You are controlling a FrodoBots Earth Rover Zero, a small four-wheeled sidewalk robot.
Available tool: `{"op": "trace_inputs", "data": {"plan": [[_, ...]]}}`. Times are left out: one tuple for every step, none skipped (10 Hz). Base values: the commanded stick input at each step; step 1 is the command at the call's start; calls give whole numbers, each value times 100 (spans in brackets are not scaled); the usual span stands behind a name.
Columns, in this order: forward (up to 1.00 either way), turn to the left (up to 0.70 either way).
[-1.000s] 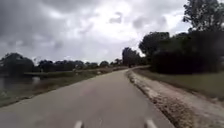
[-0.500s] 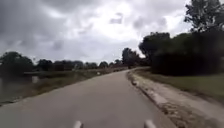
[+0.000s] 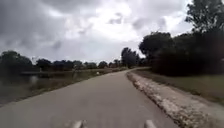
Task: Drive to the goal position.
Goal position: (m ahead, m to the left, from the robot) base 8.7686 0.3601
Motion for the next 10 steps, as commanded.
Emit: {"op": "trace_inputs", "data": {"plan": [[85, 0], [85, 0], [85, 0], [85, 0], [85, 0], [85, 0], [85, 0], [85, 0], [85, 0], [85, 0]]}}
